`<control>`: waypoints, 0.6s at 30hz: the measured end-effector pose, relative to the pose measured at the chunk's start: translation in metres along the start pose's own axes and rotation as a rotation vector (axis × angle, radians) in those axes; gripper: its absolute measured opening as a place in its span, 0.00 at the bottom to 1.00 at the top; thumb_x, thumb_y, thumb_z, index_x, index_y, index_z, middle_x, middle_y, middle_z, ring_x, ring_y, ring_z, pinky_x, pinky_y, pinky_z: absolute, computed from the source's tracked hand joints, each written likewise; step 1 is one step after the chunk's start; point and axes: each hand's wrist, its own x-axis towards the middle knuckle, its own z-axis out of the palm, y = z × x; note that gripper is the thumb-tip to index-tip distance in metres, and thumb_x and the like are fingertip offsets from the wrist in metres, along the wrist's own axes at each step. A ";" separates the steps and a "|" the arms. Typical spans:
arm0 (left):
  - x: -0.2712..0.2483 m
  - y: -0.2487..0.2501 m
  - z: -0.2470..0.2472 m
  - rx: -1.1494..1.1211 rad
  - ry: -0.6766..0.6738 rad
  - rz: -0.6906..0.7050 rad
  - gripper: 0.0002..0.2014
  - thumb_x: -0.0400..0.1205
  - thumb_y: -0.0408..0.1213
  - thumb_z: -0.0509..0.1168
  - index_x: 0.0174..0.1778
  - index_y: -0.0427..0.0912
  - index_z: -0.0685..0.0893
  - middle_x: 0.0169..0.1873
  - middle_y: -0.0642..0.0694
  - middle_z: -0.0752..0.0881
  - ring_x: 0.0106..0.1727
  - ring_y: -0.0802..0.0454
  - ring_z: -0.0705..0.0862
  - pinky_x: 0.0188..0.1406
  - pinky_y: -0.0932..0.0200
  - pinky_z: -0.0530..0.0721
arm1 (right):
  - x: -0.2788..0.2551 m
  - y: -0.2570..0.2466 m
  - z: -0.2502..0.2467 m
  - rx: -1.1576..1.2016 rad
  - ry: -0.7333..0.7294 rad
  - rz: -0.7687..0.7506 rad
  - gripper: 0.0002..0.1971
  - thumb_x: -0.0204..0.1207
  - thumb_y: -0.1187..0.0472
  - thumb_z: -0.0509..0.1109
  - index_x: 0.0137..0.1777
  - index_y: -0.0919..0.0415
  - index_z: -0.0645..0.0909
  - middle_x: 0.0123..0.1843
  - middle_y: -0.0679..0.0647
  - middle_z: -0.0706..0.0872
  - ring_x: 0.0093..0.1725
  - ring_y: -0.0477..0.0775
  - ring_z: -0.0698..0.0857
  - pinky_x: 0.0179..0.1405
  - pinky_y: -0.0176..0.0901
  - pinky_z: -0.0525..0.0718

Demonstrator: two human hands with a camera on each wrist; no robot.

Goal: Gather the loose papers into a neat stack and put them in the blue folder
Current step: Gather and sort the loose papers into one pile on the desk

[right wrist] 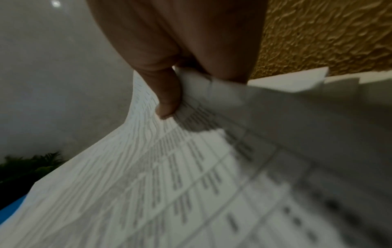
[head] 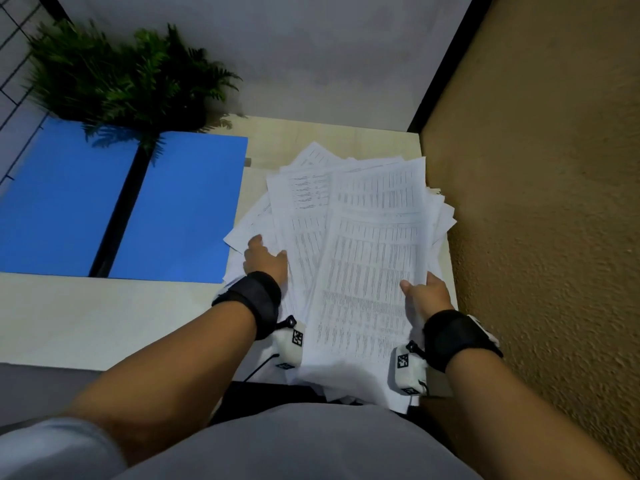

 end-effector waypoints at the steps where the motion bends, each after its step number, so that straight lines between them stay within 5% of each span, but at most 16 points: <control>1: 0.005 -0.003 -0.001 -0.044 -0.054 -0.037 0.29 0.83 0.31 0.64 0.81 0.40 0.65 0.67 0.40 0.78 0.68 0.44 0.78 0.75 0.51 0.74 | -0.001 -0.002 -0.002 -0.014 -0.035 0.011 0.20 0.79 0.71 0.66 0.70 0.60 0.78 0.62 0.61 0.86 0.62 0.65 0.84 0.71 0.64 0.77; 3: 0.007 -0.005 -0.001 -0.078 -0.138 -0.055 0.23 0.83 0.26 0.63 0.75 0.36 0.70 0.53 0.38 0.79 0.57 0.43 0.80 0.64 0.56 0.78 | -0.006 -0.007 -0.003 -0.076 -0.099 0.018 0.20 0.81 0.69 0.66 0.72 0.62 0.76 0.63 0.63 0.85 0.64 0.66 0.83 0.71 0.63 0.76; 5: 0.007 -0.006 0.003 -0.062 -0.138 -0.007 0.09 0.83 0.23 0.59 0.58 0.32 0.78 0.38 0.41 0.77 0.43 0.46 0.77 0.45 0.64 0.81 | -0.007 -0.013 0.001 -0.200 -0.146 -0.001 0.20 0.80 0.65 0.68 0.72 0.62 0.76 0.63 0.62 0.86 0.64 0.66 0.83 0.71 0.64 0.77; 7: 0.008 -0.009 0.005 -0.094 -0.139 0.025 0.11 0.82 0.21 0.52 0.39 0.37 0.76 0.31 0.45 0.71 0.35 0.50 0.70 0.29 0.66 0.73 | -0.006 -0.018 0.006 -0.264 -0.196 -0.019 0.21 0.79 0.62 0.70 0.71 0.62 0.77 0.62 0.60 0.87 0.63 0.65 0.84 0.71 0.66 0.77; 8: 0.009 -0.010 0.007 -0.092 -0.155 0.030 0.13 0.80 0.21 0.50 0.36 0.38 0.76 0.31 0.43 0.73 0.34 0.50 0.70 0.30 0.64 0.73 | -0.005 -0.020 0.008 -0.254 -0.229 -0.010 0.20 0.79 0.62 0.70 0.71 0.61 0.77 0.62 0.59 0.87 0.63 0.64 0.84 0.71 0.65 0.77; 11: 0.012 -0.011 0.008 -0.076 -0.238 0.012 0.11 0.77 0.22 0.52 0.37 0.32 0.79 0.32 0.38 0.77 0.33 0.48 0.74 0.35 0.57 0.76 | -0.008 -0.028 0.017 -0.194 -0.275 -0.052 0.21 0.79 0.71 0.68 0.70 0.60 0.77 0.63 0.56 0.86 0.64 0.61 0.83 0.70 0.59 0.78; 16: 0.019 0.008 0.010 -0.307 -0.178 -0.184 0.08 0.87 0.26 0.53 0.47 0.33 0.77 0.35 0.39 0.78 0.27 0.50 0.70 0.19 0.63 0.69 | -0.005 -0.025 0.020 -0.103 -0.142 -0.124 0.39 0.75 0.85 0.59 0.79 0.48 0.66 0.71 0.51 0.78 0.68 0.56 0.78 0.70 0.54 0.77; 18: 0.027 0.018 0.010 -0.271 -0.139 -0.198 0.08 0.87 0.32 0.58 0.51 0.31 0.79 0.36 0.39 0.80 0.27 0.50 0.73 0.22 0.62 0.72 | -0.001 -0.021 0.011 -0.065 -0.034 -0.073 0.34 0.77 0.83 0.56 0.78 0.53 0.68 0.67 0.54 0.80 0.65 0.58 0.80 0.71 0.53 0.76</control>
